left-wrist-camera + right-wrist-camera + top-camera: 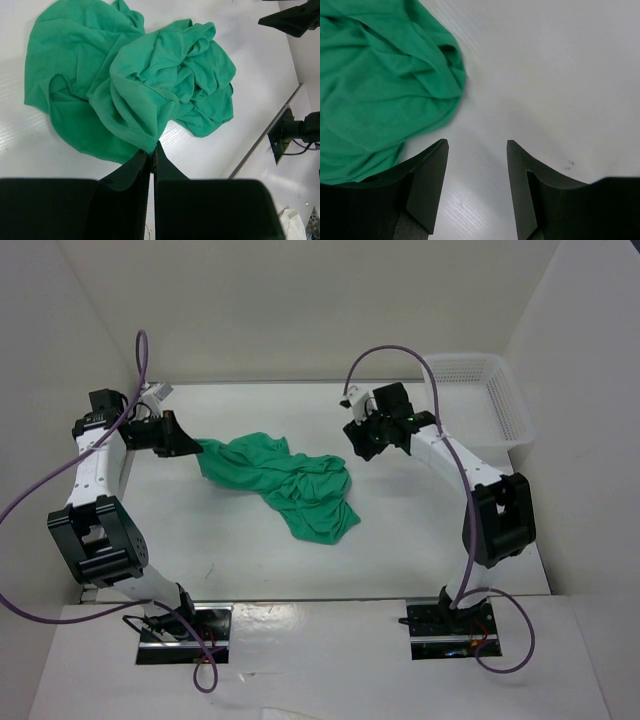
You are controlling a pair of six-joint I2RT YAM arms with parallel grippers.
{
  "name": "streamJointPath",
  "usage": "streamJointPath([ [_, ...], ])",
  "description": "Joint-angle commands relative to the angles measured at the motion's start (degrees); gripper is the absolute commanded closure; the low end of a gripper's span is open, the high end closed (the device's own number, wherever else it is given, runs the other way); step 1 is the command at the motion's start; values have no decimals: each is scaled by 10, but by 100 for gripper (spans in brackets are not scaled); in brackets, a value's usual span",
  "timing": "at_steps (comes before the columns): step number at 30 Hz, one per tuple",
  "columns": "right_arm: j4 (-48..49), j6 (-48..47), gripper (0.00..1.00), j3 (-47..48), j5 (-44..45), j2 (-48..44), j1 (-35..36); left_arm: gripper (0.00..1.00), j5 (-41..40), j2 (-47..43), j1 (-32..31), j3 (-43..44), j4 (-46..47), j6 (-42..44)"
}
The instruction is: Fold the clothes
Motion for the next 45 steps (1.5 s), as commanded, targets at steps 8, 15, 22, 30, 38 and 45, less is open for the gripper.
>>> streamJointPath([
  [8,-71,-85,44,164,-162,147,19,89,-79,-65,1,-48,-7,15],
  [15,-107,-108,50,251,-217,250,24,88,-111,-127,1,-92,28,-6],
  [22,-169,-126,50,338,-333,310,24,88,-116,-127,1,-123,46,-6],
  [30,-255,-150,46,457,-405,393,12,88,-127,-121,1,-134,59,-6],
  [38,-421,-208,46,641,-447,525,12,88,-127,-121,1,-139,64,-6],
  [45,-463,-208,46,725,-464,570,12,88,-138,-115,-11,-139,64,-6],
])
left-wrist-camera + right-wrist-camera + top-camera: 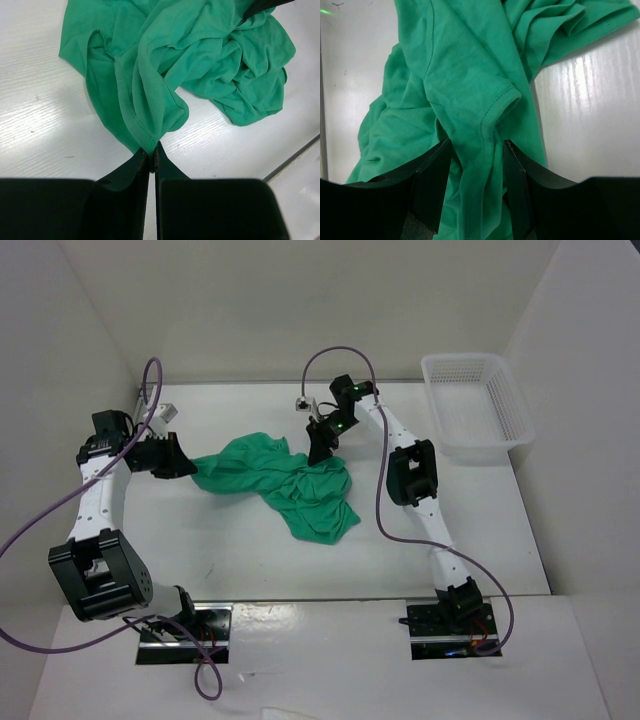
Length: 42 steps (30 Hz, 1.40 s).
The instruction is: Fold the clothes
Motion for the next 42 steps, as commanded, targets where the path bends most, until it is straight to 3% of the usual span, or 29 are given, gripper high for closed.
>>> streamJointPath([
  [1,-46,-13,46,40,-33,0,-4,88,1,3,-10,-5,12,-3],
  [30,-46,14,46,93,-66,28,-4,88,1,3,-10,-5,17,-3],
  [42,-46,14,46,68,-61,27,-4,88,1,3,-10,-5,17,-3],
])
